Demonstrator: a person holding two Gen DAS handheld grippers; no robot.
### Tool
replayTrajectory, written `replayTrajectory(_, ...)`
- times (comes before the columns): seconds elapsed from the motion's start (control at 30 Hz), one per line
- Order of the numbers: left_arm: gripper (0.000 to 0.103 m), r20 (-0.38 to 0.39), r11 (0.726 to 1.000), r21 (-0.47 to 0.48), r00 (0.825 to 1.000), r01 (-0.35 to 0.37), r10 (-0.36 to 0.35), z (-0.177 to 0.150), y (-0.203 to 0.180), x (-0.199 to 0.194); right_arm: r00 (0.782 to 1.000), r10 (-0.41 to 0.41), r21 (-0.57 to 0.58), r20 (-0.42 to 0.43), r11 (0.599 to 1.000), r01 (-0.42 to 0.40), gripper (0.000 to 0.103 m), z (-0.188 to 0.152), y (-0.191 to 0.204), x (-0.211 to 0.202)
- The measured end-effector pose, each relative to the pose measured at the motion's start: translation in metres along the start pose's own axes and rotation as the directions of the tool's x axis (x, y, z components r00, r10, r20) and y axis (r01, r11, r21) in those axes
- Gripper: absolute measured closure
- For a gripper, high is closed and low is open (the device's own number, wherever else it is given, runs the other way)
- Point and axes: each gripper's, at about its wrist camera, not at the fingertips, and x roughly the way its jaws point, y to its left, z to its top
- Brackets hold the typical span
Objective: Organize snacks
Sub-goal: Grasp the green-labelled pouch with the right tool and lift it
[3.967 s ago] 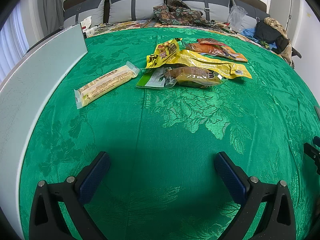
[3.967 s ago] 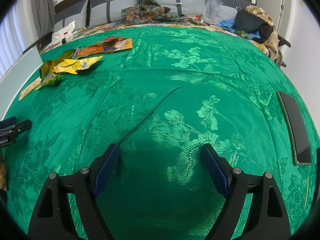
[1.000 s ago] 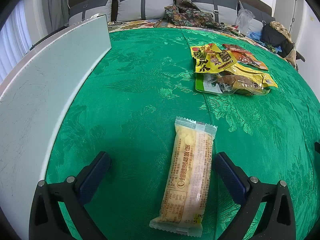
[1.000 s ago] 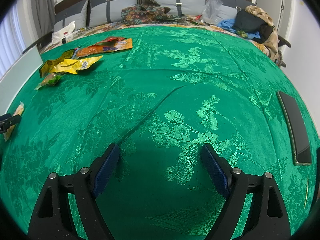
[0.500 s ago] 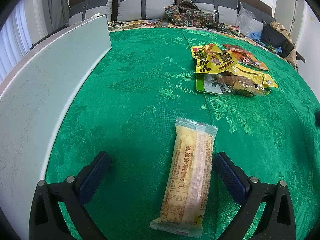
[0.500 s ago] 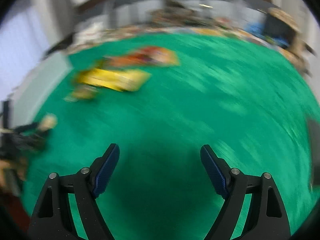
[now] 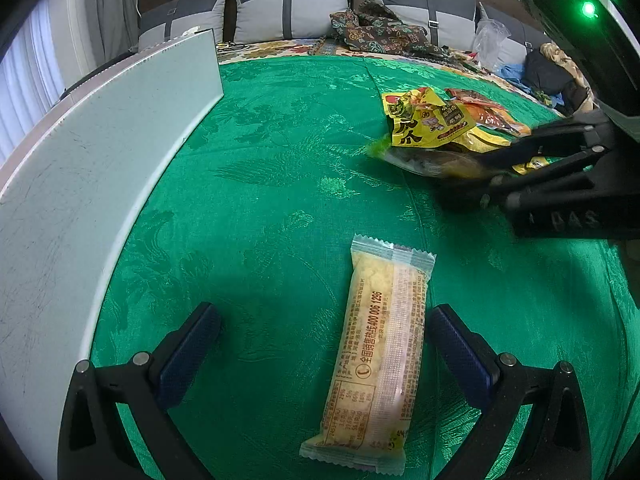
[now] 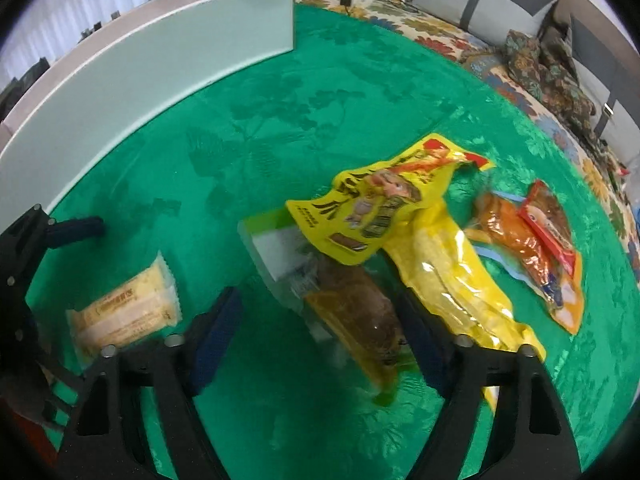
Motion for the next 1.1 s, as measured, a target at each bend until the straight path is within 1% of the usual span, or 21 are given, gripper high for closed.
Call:
replayTrajectory(0.1, 0.0, 0.0, 1.0, 0.0, 1.0, 0.0, 0.0, 0.0, 0.0, 0.0, 0.999, 0.04, 0.061, -0.012, 0.997, -0.039, 0.066, -0.007, -0.003, -0.008)
replayTrajectory(0.23, 0.0, 0.0, 1.0, 0.0, 1.0, 0.0, 0.0, 0.0, 0.0, 0.0, 0.999, 0.04, 0.108, -0.018, 0.993, -0.038, 0.066, -0.031, -0.008, -0.02)
replayTrajectory(0.27, 0.0, 0.0, 1.0, 0.0, 1.0, 0.0, 0.0, 0.0, 0.0, 0.0, 0.999, 0.041, 0.135, -0.012, 0.99, -0.039, 0.066, -0.044, -0.01, -0.027)
replayTrajectory(0.33, 0.0, 0.0, 1.0, 0.0, 1.0, 0.0, 0.0, 0.0, 0.0, 0.0, 0.999, 0.046, 0.169, -0.003, 0.985, -0.045, 0.066, -0.057, -0.015, -0.036)
replayTrajectory(0.5, 0.0, 0.0, 1.0, 0.0, 1.0, 0.0, 0.0, 0.0, 0.0, 0.0, 0.998, 0.049, 0.277, 0.029, 0.959, -0.055, 0.066, -0.122, -0.024, -0.068)
replayTrajectory(0.57, 0.0, 0.0, 1.0, 0.0, 1.0, 0.0, 0.0, 0.0, 0.0, 0.0, 0.998, 0.03, 0.339, 0.047, 0.94, -0.044, 0.066, -0.15, -0.027, -0.083)
replayTrajectory(0.6, 0.0, 0.0, 1.0, 0.0, 1.0, 0.0, 0.0, 0.001, 0.0, 0.0, 0.999, 0.003, 0.36, 0.05, 0.933, -0.021, 0.066, -0.16, -0.027, -0.088)
replayTrajectory(0.63, 0.0, 0.0, 1.0, 0.0, 1.0, 0.0, 0.0, 0.0, 0.0, 0.001, 0.998, -0.047, 0.377, 0.049, 0.926, 0.025, 0.066, -0.171, -0.025, -0.094)
replayTrajectory(0.7, 0.0, 0.0, 1.0, 0.001, 1.0, 0.0, 0.0, 0.0, 0.0, 0.001, 0.994, -0.099, 0.374, 0.054, 0.925, 0.072, 0.059, -0.182, -0.016, -0.098)
replayTrajectory(0.73, 0.0, 0.0, 1.0, 0.001, 1.0, 0.0, 0.0, 0.001, 0.0, 0.001, 0.991, -0.121, 0.363, 0.056, 0.927, 0.093, 0.055, -0.185, -0.01, -0.098)
replayTrajectory(0.77, 0.0, 0.0, 1.0, 0.001, 1.0, 0.0, 0.0, 0.001, 0.0, 0.001, 0.989, -0.137, 0.347, 0.059, 0.932, 0.108, 0.043, -0.188, -0.004, -0.096)
replayTrajectory(0.8, 0.0, 0.0, 1.0, 0.001, 1.0, 0.0, 0.0, 0.001, 0.0, 0.001, 0.985, -0.16, 0.331, 0.062, 0.934, 0.131, 0.038, -0.189, 0.004, -0.095)
replayTrajectory(0.83, 0.0, 0.0, 1.0, 0.001, 1.0, 0.0, 0.0, 0.001, 0.0, 0.001, 0.981, -0.182, 0.326, 0.062, 0.933, 0.152, 0.038, -0.19, 0.009, -0.094)
replayTrajectory(0.87, 0.0, 0.0, 1.0, 0.001, 1.0, 0.0, 0.0, 0.001, 0.0, 0.001, 0.98, -0.188, 0.334, 0.069, 0.93, 0.155, 0.038, -0.192, 0.011, -0.095)
replayTrajectory(0.93, 0.0, 0.0, 1.0, 0.001, 1.0, 0.0, 0.0, 0.001, 0.0, 0.001, 0.98, -0.168, 0.372, 0.108, 0.921, 0.117, 0.039, -0.197, 0.01, -0.103)
replayTrajectory(0.97, 0.0, 0.0, 1.0, 0.001, 1.0, 0.0, 0.0, 0.001, 0.0, 0.001, 0.979, -0.146, 0.402, 0.141, 0.912, 0.078, 0.039, -0.202, 0.007, -0.11)
replayTrajectory(1.03, 0.0, 0.0, 1.0, 0.0, 1.0, 0.0, 0.0, 0.001, 0.0, 0.001, 0.973, -0.094, 0.47, 0.209, 0.882, -0.016, 0.039, -0.219, -0.006, -0.128)
replayTrajectory(1.1, 0.0, 0.0, 1.0, 0.0, 1.0, 0.0, 0.0, 0.0, 0.0, 0.001, 0.972, -0.055, 0.511, 0.23, 0.856, -0.073, 0.039, -0.229, -0.018, -0.134)
